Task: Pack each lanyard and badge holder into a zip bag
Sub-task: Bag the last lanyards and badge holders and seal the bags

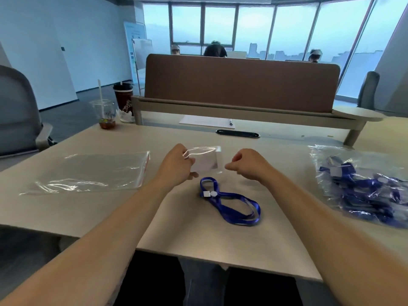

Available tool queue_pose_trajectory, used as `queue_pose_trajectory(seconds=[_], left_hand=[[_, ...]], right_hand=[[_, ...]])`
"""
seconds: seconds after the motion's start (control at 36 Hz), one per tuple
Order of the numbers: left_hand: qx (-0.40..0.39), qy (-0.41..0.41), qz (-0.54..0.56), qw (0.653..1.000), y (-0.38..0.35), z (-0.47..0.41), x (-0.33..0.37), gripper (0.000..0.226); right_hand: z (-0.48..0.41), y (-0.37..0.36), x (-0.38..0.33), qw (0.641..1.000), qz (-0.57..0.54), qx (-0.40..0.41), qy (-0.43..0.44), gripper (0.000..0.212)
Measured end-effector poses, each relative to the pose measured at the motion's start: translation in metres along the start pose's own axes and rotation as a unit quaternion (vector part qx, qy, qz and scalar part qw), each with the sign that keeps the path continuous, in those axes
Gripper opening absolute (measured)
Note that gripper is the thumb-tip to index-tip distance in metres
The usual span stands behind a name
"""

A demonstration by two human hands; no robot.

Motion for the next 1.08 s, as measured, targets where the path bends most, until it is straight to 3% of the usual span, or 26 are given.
queue_pose_trajectory(seconds=[0.06, 0.11, 0.25, 0.36, 0.56, 0.86, 1.08], left_hand=[[0.007, 0.005, 0.003, 1.000, 0.007, 0.008, -0.004, 0.020], [0.009, 0.014, 0.014, 1.000, 0.012, 0.014, -0.008, 0.020], [-0.003, 0.029, 0.050, 0.998, 0.014, 0.024, -0.007, 0.018], [-0.010, 0.022, 0.038, 0.999, 0.011, 0.024, -0.004, 0.018], [-0.023, -0.003, -0.015, 1.000, 0.005, 0.017, 0.002, 0.020], [-0.046, -0.034, -0.085, 0.995, -0.011, 0.002, 0.005, 0.019], [-0.054, -0.024, -0.100, 0.993, -0.015, -0.004, 0.002, 0.021]], right_hand=[[0.011, -0.010, 0.001, 0.996, 0.029, -0.086, -0.003, 0.040], [0.022, -0.017, 0.001, 0.987, 0.065, -0.146, 0.004, 0.040], [0.035, -0.020, 0.003, 0.976, 0.110, -0.186, 0.011, 0.025], [0.035, -0.017, 0.001, 0.977, 0.127, -0.165, 0.036, 0.014], [0.024, -0.001, -0.007, 0.992, 0.026, -0.091, 0.085, 0.006], [0.009, 0.025, -0.036, 0.989, -0.019, 0.025, 0.143, 0.010], [-0.002, 0.017, -0.042, 0.989, -0.032, 0.041, 0.140, 0.015]])
Point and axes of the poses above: each hand's wrist, its own z-axis away from the middle knuckle, its own y-axis out of the back of the hand, x = y × z, the point moved 4 cm from there along -z, towards the middle knuckle, and after that the axes turned 1 degree about y, right-handed, at the moved point
